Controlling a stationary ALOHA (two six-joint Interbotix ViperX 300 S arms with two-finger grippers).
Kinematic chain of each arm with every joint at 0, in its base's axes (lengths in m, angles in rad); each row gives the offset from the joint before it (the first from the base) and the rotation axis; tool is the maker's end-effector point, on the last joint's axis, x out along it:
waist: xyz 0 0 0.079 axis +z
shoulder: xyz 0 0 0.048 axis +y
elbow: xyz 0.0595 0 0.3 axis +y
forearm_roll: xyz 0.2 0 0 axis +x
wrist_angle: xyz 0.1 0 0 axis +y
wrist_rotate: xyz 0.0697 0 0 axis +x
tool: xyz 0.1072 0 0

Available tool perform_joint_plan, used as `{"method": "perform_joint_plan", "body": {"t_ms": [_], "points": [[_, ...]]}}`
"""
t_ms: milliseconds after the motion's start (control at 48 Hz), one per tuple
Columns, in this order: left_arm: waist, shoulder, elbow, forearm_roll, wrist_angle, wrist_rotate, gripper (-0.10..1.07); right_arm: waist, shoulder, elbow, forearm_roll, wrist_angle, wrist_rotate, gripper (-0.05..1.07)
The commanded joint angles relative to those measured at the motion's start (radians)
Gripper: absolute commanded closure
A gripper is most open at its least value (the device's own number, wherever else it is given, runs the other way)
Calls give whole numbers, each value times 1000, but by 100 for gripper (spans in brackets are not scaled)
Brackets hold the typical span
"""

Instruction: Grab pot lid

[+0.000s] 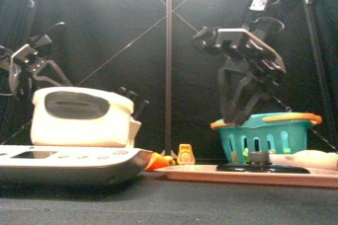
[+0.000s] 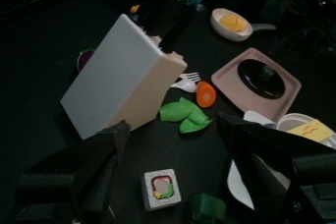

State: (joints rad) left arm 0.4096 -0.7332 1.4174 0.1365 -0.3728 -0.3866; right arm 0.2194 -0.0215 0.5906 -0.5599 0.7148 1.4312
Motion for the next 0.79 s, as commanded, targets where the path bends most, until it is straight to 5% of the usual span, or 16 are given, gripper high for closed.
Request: {"method": "perform_joint_plan", "body": {"t_ms": [0,771], "points": [[0,2,-17,-2,-3,0,-6,-2,-29,12,21,-6,-2,29],[0,2,-15,-3,-3,2,-6,2,41,75,86,-132,-9,29]]}}
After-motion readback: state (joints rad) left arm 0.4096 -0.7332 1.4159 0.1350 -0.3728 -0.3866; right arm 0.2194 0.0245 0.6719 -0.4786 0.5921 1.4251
